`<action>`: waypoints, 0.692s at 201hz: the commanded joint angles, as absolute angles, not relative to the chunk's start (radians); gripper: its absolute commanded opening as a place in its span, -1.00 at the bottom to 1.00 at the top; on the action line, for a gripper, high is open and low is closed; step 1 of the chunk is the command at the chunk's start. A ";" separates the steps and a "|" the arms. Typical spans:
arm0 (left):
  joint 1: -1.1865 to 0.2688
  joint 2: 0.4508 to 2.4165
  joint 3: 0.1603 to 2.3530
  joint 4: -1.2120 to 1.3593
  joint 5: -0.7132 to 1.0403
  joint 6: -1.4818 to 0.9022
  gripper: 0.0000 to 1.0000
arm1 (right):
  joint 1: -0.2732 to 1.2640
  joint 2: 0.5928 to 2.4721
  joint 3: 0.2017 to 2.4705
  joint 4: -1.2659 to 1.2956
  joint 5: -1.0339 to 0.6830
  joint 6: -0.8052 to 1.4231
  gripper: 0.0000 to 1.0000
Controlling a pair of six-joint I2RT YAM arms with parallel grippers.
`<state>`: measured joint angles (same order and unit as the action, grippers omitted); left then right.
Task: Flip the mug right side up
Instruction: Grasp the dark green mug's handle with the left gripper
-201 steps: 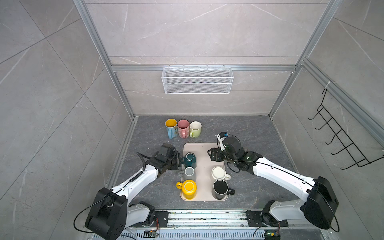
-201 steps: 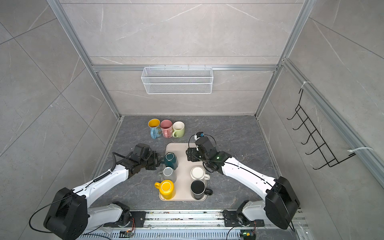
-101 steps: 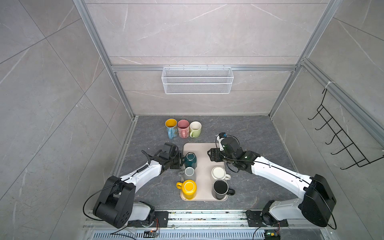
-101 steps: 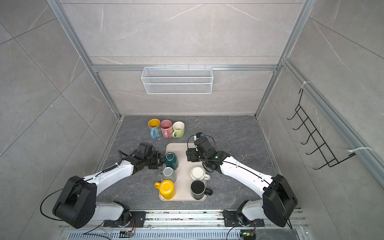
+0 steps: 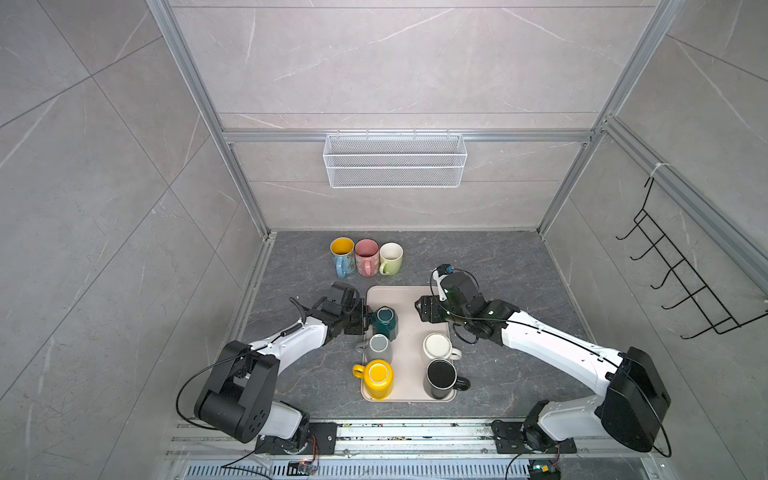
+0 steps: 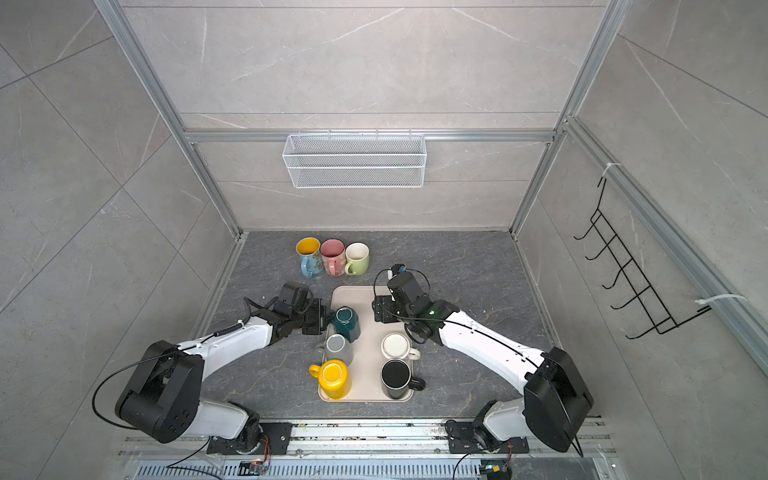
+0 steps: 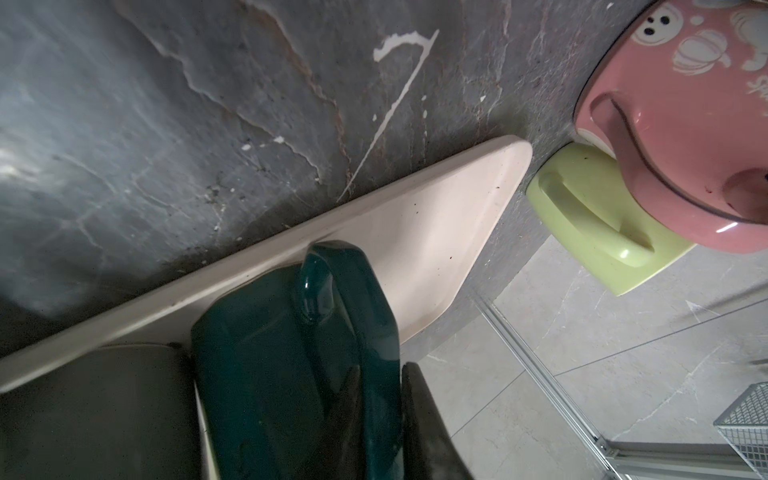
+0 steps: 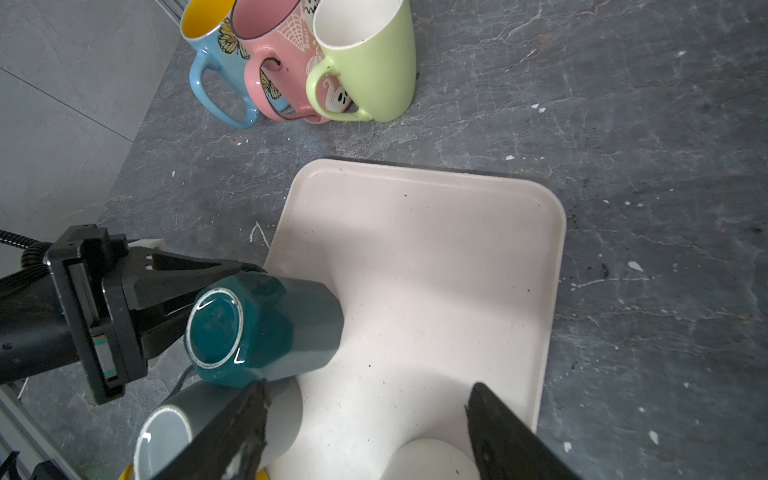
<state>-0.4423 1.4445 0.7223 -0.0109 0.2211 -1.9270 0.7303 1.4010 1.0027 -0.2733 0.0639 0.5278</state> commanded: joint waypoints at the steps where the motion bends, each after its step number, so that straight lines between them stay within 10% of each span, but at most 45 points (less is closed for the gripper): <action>1: -0.435 1.477 0.747 0.013 0.244 -1.928 -0.69 | 0.727 1.413 1.034 -0.295 0.085 0.511 0.55; 48: -0.423 1.551 0.764 0.105 0.268 -1.923 -1.00 | 0.727 1.404 1.034 -0.314 0.108 0.509 0.55; 139: -0.414 1.529 0.796 0.332 0.214 -1.682 -1.00 | 0.727 1.391 1.028 -0.333 0.115 0.511 0.55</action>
<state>-0.4210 1.5677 0.7631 0.2710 0.2607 -1.8187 0.7303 1.4021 1.0077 -0.3008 0.1009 0.5270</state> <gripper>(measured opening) 0.123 0.774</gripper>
